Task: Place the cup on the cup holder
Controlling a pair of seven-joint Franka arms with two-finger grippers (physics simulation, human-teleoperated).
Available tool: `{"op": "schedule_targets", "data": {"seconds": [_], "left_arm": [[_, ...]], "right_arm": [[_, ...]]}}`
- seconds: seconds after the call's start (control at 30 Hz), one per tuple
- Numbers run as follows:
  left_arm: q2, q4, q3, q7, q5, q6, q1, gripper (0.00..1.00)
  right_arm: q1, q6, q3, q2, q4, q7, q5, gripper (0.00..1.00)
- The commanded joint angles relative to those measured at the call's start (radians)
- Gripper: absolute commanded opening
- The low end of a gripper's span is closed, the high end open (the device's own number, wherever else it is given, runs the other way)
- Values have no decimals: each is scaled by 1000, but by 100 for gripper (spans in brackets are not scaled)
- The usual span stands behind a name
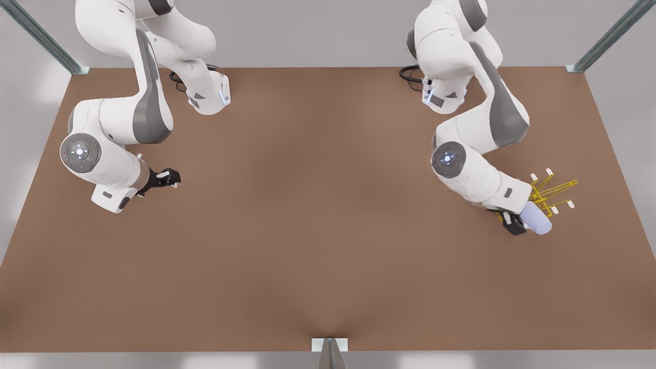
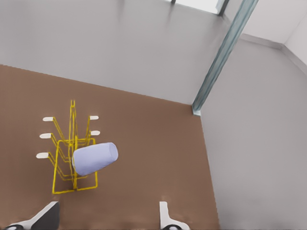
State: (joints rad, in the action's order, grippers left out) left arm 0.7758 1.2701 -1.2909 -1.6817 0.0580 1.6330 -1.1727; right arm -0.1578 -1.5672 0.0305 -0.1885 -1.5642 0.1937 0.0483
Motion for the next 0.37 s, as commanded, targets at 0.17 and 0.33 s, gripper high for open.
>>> {"op": "schedule_targets", "data": {"seconds": [0.17,0.33], "left_arm": [[-394,-83,1519,949,-52,-300,1022,100],[-541,161,1426,1715,-109,-262,1010,100]], "right_arm": [[-6,-11,0,1,4,1,8,100],[-12,-11,0,1,4,1,25,100]]}}
